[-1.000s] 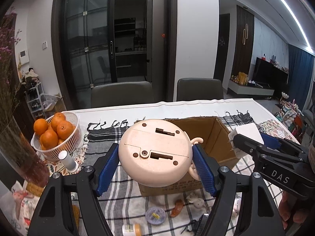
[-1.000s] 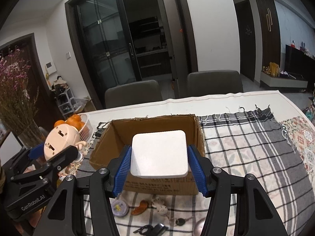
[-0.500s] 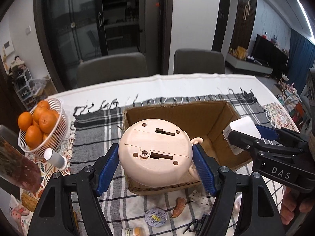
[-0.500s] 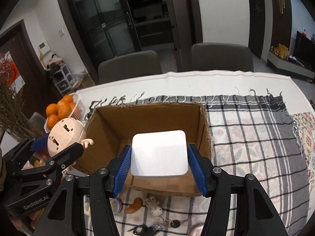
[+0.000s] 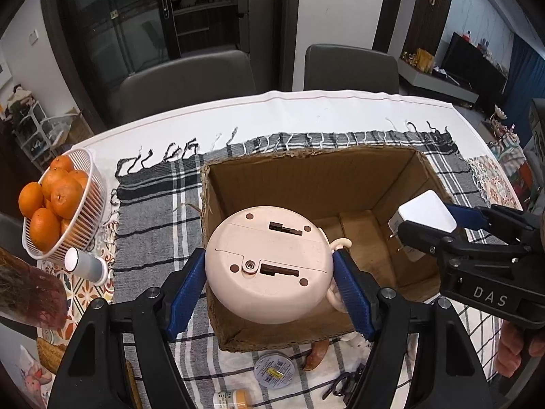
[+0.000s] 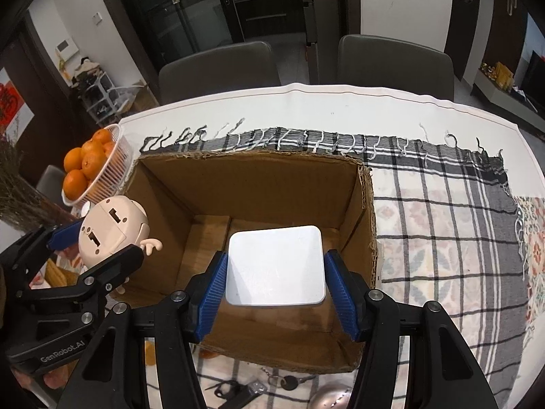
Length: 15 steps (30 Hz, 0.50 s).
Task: Organize rigid objects
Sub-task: 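Open the right tool over the box while the left tool releases the pink toy inside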
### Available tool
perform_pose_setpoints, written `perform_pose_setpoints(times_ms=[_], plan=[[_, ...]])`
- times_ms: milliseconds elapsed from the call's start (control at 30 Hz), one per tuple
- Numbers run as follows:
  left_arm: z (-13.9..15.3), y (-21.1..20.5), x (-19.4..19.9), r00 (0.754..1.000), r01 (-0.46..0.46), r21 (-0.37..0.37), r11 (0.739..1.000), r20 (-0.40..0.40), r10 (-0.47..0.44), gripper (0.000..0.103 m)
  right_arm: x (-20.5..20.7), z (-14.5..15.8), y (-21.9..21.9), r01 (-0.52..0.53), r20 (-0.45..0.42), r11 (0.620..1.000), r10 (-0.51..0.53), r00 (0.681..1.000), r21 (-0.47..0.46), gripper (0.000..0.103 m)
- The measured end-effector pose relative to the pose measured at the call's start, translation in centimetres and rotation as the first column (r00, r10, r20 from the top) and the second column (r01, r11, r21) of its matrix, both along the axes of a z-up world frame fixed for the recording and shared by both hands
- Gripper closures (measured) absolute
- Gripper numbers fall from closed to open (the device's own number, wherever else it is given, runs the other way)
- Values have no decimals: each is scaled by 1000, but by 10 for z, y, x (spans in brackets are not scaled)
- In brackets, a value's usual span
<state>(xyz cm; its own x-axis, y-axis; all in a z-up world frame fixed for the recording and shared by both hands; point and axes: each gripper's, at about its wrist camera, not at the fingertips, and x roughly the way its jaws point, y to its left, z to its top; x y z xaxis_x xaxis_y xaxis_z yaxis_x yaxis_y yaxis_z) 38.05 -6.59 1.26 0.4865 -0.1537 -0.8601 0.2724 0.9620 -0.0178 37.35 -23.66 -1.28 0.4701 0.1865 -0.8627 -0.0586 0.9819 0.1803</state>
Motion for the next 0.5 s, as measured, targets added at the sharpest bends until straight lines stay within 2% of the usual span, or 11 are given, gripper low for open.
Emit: perform_pose_setpoints(times_ms=[133,300,500], plan=[[-6,0,4,999,-4,-17,1000,-35,3,28,3,-7,1,-13,-44,1000,14,999,21,45],[0,0,1,1000,-13,-29,999,-28,12,24,4,-5,2,-13,-42,999,14,999,36,42],[10,2,-16,1000,-25,-28,999,6,25,24,-8,8,0,12,8,1000,-12,1000,20,42]])
